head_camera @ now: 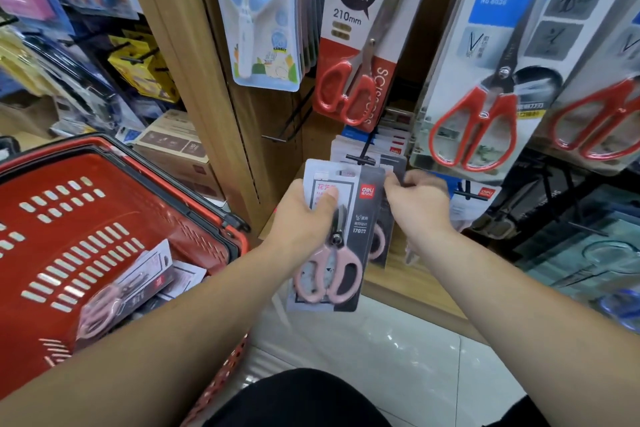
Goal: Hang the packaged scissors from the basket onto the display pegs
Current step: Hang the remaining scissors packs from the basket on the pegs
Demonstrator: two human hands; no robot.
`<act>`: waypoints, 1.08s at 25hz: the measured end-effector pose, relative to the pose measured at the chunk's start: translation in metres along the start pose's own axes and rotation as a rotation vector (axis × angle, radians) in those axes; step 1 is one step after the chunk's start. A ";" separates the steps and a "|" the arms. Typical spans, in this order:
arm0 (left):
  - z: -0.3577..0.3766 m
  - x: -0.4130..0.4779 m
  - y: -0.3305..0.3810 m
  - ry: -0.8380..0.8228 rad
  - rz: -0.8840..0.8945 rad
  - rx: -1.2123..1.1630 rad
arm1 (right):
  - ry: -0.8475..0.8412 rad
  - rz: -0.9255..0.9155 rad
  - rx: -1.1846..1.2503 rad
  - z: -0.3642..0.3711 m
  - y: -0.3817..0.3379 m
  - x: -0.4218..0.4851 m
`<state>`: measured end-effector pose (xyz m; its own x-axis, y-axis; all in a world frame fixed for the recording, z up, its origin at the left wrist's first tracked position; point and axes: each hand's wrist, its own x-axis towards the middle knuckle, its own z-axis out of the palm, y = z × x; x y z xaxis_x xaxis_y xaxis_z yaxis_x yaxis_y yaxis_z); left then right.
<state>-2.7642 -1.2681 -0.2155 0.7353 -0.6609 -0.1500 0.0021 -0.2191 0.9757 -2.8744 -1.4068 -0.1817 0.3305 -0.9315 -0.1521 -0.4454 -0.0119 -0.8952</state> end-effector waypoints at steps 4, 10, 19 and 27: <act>0.008 0.021 -0.001 -0.068 0.035 -0.004 | -0.111 0.211 0.079 0.010 0.001 -0.012; 0.026 0.039 -0.003 -0.014 0.089 0.163 | -0.295 -0.063 -0.103 -0.014 0.001 -0.025; 0.018 0.052 0.010 0.065 0.091 0.214 | -0.379 -0.325 -0.173 -0.014 0.017 -0.003; 0.018 0.054 0.013 0.101 0.001 0.266 | -0.539 -0.139 -0.108 -0.004 0.024 0.004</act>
<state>-2.7362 -1.3196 -0.2140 0.7989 -0.5894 -0.1197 -0.1667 -0.4083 0.8975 -2.8874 -1.4121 -0.2021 0.7573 -0.6018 -0.2537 -0.4408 -0.1844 -0.8785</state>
